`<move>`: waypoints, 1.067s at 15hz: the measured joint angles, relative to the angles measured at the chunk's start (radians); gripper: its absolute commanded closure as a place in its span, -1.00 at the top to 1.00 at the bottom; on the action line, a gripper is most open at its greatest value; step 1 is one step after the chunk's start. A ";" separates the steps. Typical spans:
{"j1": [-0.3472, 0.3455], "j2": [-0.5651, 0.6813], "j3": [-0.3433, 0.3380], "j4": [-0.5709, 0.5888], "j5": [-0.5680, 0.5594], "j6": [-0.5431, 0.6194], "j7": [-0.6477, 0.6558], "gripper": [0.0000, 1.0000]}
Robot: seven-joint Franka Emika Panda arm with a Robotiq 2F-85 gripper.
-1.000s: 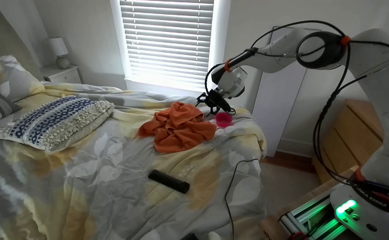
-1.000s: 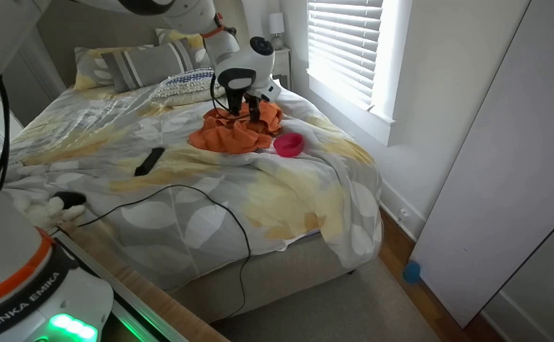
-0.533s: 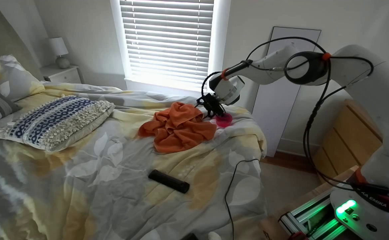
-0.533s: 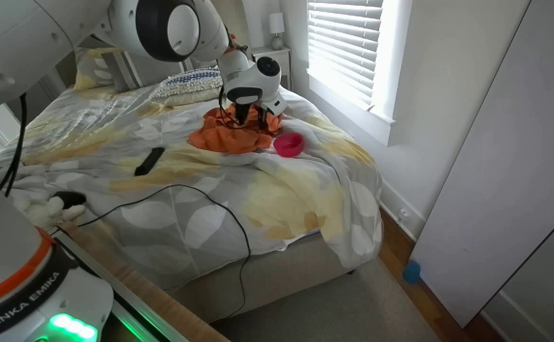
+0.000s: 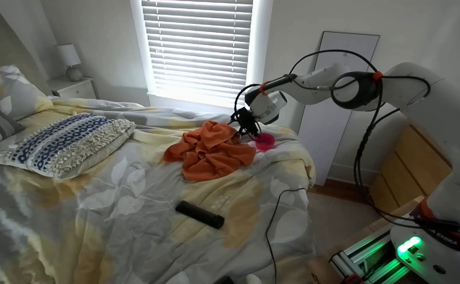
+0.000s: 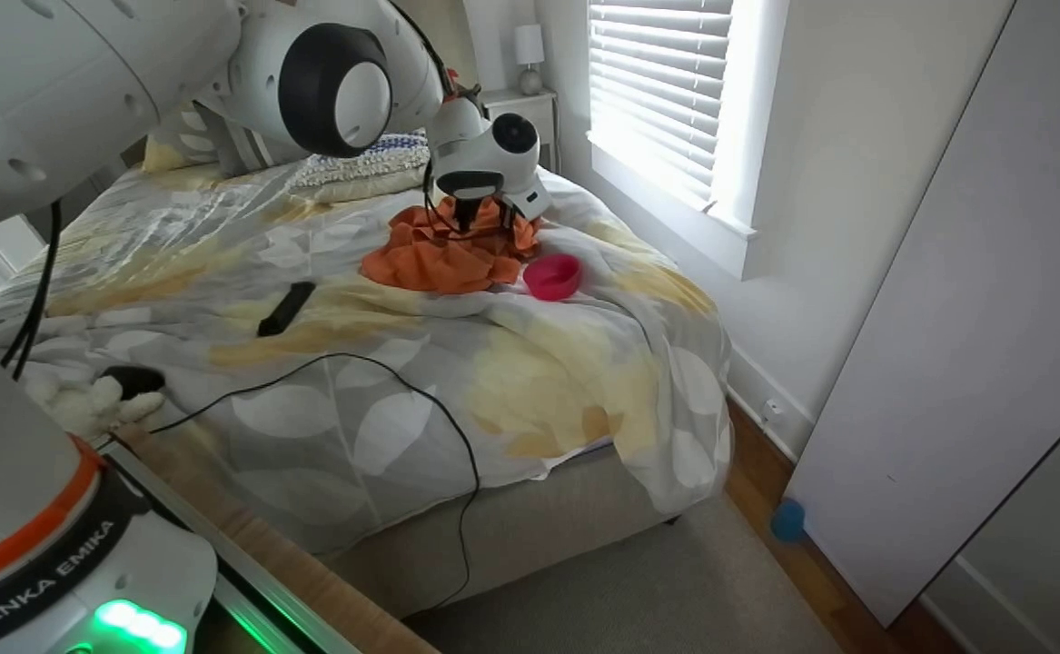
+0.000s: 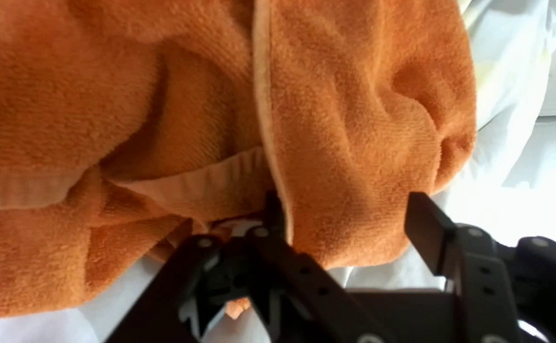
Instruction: Pull the orange towel closer to the edge
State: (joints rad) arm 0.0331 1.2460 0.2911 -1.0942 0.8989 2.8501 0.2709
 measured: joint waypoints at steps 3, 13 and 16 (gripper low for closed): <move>0.002 0.025 0.008 0.031 0.001 0.002 0.005 -0.75; 0.004 -0.066 -0.066 -0.043 -0.090 -0.367 0.066 -0.96; 0.010 -0.174 -0.131 -0.133 -0.176 -0.493 0.105 -0.96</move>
State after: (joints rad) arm 0.0428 1.0722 0.1603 -1.2274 0.7231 2.3575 0.3764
